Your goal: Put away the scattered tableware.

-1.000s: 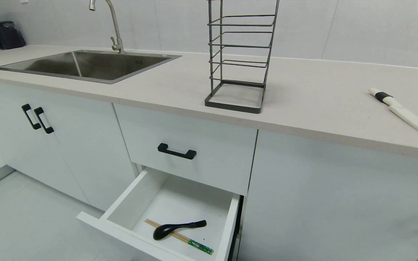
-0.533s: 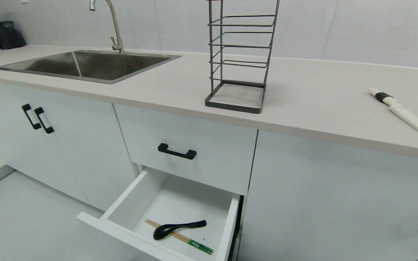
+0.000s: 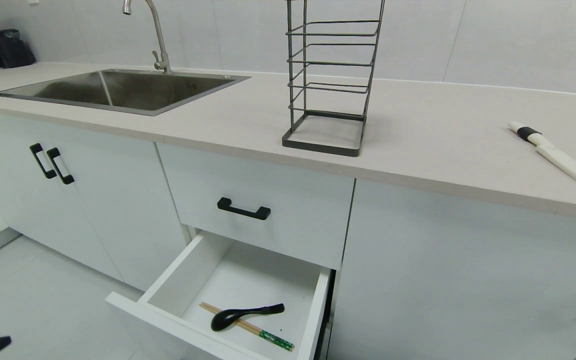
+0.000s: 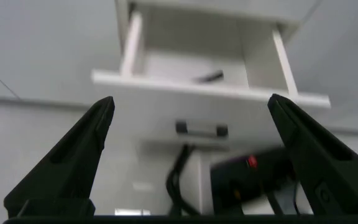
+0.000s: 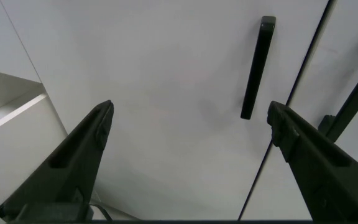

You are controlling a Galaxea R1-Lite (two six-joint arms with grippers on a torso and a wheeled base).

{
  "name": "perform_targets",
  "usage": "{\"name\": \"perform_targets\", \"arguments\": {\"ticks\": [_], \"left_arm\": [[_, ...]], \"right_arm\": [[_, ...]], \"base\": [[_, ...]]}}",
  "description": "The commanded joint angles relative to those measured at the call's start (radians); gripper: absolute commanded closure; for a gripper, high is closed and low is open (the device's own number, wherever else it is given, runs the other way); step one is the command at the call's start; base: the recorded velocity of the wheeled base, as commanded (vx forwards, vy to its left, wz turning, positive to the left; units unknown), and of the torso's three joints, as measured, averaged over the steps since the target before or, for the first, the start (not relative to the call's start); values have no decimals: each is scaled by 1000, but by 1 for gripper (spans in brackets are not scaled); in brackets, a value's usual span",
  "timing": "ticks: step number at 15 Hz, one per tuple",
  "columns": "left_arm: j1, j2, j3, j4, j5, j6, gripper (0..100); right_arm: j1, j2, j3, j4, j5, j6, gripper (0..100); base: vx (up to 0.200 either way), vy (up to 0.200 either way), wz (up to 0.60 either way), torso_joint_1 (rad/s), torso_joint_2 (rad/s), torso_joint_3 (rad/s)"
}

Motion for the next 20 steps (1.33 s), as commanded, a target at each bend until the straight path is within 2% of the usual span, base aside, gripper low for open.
{"name": "perform_targets", "arguments": {"ticks": [1, 4, 8, 11, 13, 15, 16, 17, 20], "left_arm": [[-2, 125, 52, 12, -37, -1, 0], [-2, 243, 70, -32, -48, 2, 0], [-3, 453, 121, -180, -48, 10, 0], [-58, 536, 118, -200, -42, 16, 0], [-98, 576, 159, -201, -39, 20, 0], [-100, 598, 173, -203, -36, 76, 0], [-95, 621, 168, -218, -36, 122, 0], [-95, 658, 168, -263, -36, 137, 0], [-97, 799, 188, -407, -34, 142, 0]], "right_arm": [[0, -2, 0, 0, 0, 0, 0], [0, -2, 0, 0, 0, 0, 0], [0, -2, 0, 0, 0, 0, 0], [0, -2, 0, 0, 0, 0, 0], [1, -2, 0, 0, 0, 0, 0], [0, -2, 0, 0, 0, 0, 0], [0, -2, 0, 0, 0, 0, 0], [0, -2, 0, 0, 0, 0, 0], [1, -2, 0, 0, 0, 0, 0]], "base": [[0, 0, 0, 0, 0, 0], [0, 0, 0, 0, 0, 0], [0, 0, 0, 0, 0, 0], [0, 0, 0, 0, 0, 0], [0, 0, 0, 0, 0, 0], [0, 0, 0, 0, 0, 0], [0, 0, 0, 0, 0, 0], [0, 0, 0, 0, 0, 0], [0, 0, 0, 0, 0, 0]]}}
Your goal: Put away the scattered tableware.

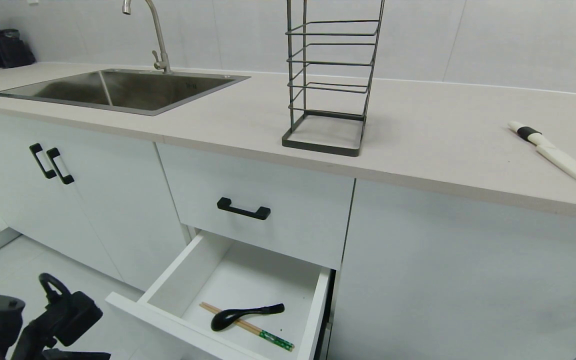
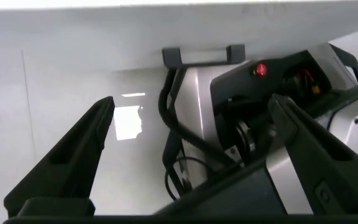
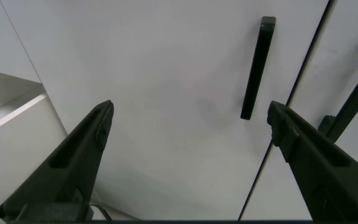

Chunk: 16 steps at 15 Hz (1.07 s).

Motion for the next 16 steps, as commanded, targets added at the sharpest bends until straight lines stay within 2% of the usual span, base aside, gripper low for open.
{"name": "perform_targets", "arguments": {"ticks": [1, 4, 5, 8, 14, 16], "left_arm": [[-12, 163, 33, -107, 0, 5, 0], [-19, 272, 37, -194, 8, 68, 0], [-19, 278, 37, -204, 8, 74, 0], [-19, 303, 8, -217, 10, 83, 0], [-13, 413, 19, -378, 10, 88, 0], [-10, 455, 11, -458, 8, 86, 0]], "right_arm": [[0, 1, 0, 0, 0, 0, 0], [1, 1, 0, 0, 0, 0, 0], [0, 1, 0, 0, 0, 0, 0], [0, 1, 0, 0, 0, 0, 0], [0, 1, 0, 0, 0, 0, 0], [1, 1, 0, 0, 0, 0, 0]], "base": [[0, 0, 0, 0, 0, 0], [0, 0, 0, 0, 0, 0], [0, 0, 0, 0, 0, 0], [0, 0, 0, 0, 0, 0], [0, 0, 0, 0, 0, 0], [0, 0, 0, 0, 0, 0]]}}
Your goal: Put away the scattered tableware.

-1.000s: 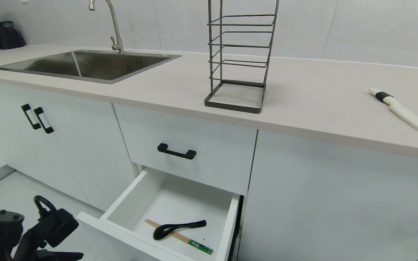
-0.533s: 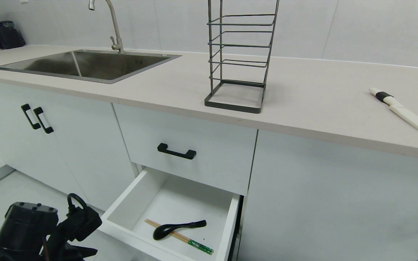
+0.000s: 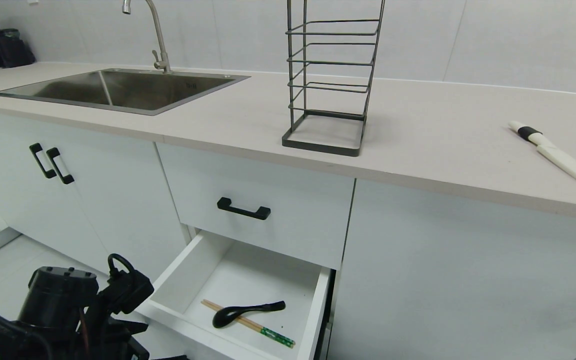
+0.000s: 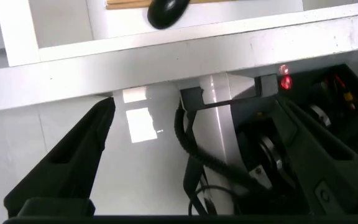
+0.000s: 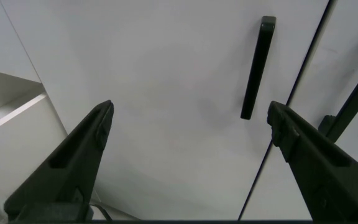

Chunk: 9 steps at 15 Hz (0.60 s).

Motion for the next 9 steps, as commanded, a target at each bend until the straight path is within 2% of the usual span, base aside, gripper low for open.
{"name": "perform_targets", "arguments": {"ticks": [1, 5, 9], "left_arm": [[4, 64, -4, -60, -1, 0, 0], [4, 141, -5, -192, -1, 0, 0], [5, 279, -7, -412, -4, -9, 0]], "right_arm": [[0, 1, 0, 0, 0, 0, 0], [0, 1, 0, 0, 0, 0, 0], [0, 1, 0, 0, 0, 0, 0]], "base": [[0, 0, 0, 0, 0, 0], [0, 0, 0, 0, 0, 0], [0, 0, 0, 0, 0, 0]]}}
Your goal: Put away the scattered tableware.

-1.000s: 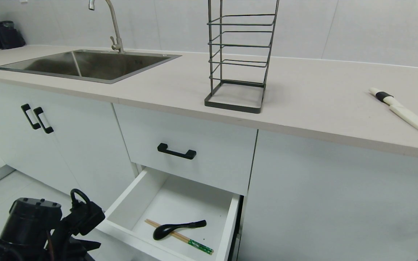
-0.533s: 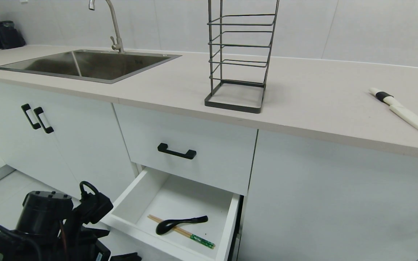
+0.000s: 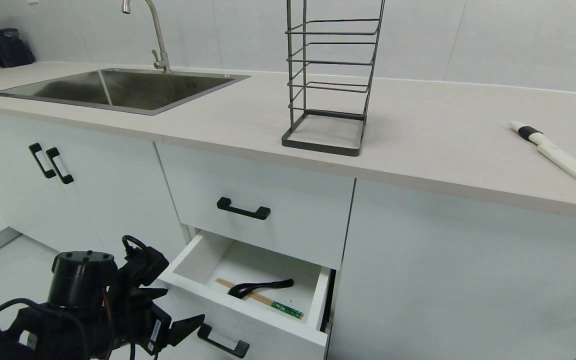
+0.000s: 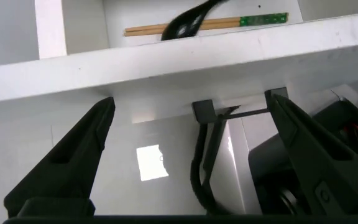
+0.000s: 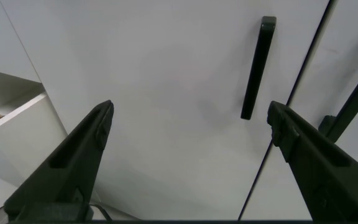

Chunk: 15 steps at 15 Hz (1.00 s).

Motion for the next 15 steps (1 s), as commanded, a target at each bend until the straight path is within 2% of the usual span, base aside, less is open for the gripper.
{"name": "perform_targets", "arguments": {"ticks": [1, 2, 3, 8, 11, 15], "left_arm": [[1, 95, -2, -75, -2, -1, 0], [4, 135, 0, -135, -3, -3, 0], [6, 144, -3, -145, -3, -3, 0], [27, 190, -111, -151, -6, 3, 0], [41, 223, -134, -155, -6, 6, 0], [44, 252, -215, -155, -8, 8, 0]], "right_arm": [[0, 1, 0, 0, 1, 0, 0], [0, 1, 0, 0, 1, 0, 0], [0, 1, 0, 0, 1, 0, 0], [0, 1, 0, 0, 1, 0, 0], [0, 1, 0, 0, 1, 0, 0], [2, 1, 0, 0, 1, 0, 0]], "base": [[0, 0, 0, 0, 0, 0], [0, 0, 0, 0, 0, 0], [0, 0, 0, 0, 0, 0], [0, 0, 0, 0, 0, 0], [0, 0, 0, 0, 0, 0], [0, 0, 0, 0, 0, 0]]}}
